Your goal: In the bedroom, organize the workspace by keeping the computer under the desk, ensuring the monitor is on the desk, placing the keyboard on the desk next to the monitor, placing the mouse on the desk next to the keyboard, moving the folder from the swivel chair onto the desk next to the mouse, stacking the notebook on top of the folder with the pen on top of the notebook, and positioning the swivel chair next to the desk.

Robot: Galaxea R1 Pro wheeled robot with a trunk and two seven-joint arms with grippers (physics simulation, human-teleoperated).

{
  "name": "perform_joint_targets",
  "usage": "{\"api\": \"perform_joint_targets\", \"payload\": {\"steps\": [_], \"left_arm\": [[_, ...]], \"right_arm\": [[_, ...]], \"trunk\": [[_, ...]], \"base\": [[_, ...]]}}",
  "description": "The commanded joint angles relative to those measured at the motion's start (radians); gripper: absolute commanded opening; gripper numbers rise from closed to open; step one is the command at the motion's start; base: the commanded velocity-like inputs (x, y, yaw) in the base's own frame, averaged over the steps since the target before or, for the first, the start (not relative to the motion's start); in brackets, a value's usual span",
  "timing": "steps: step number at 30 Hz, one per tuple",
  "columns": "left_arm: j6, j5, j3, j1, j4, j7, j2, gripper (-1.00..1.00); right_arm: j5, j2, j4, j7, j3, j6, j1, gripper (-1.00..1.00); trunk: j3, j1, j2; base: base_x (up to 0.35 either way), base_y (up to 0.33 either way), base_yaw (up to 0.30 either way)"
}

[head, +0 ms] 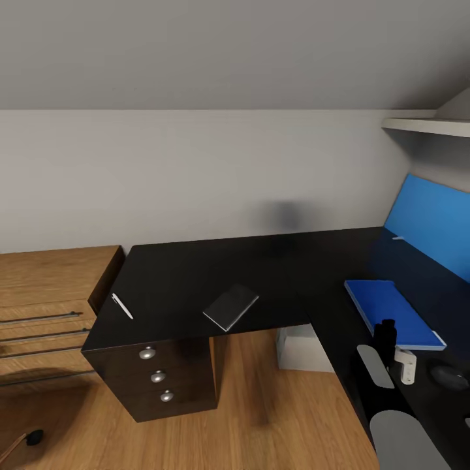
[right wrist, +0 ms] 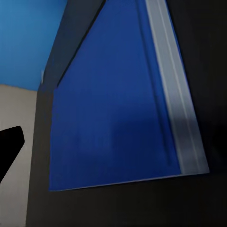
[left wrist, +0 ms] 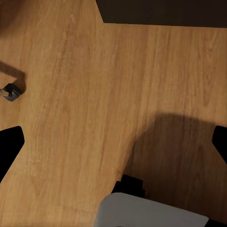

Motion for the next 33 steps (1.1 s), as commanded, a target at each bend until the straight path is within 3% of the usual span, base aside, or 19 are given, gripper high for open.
{"api": "perform_joint_targets", "payload": {"steps": [1,33], "left_arm": [[-0.004,0.009,-0.009,-0.001,0.0,0.007,0.001,1.0],[-0.006,0.007,-0.01,-0.001,0.0,0.007,0.001,1.0]], "right_arm": [[-0.003,0.0,-0.001,-0.003,0.001,-0.003,0.0,1.0],[-0.001,-0.006,-0.004,-0.007,-0.001,-0.002,0.0,1.0]], "trunk": [[-0.001,0.0,-0.001],[0.093,-0.115,0.209]], "base": [[0.0,0.0,0.0],[0.0,0.0,0.0]]}}
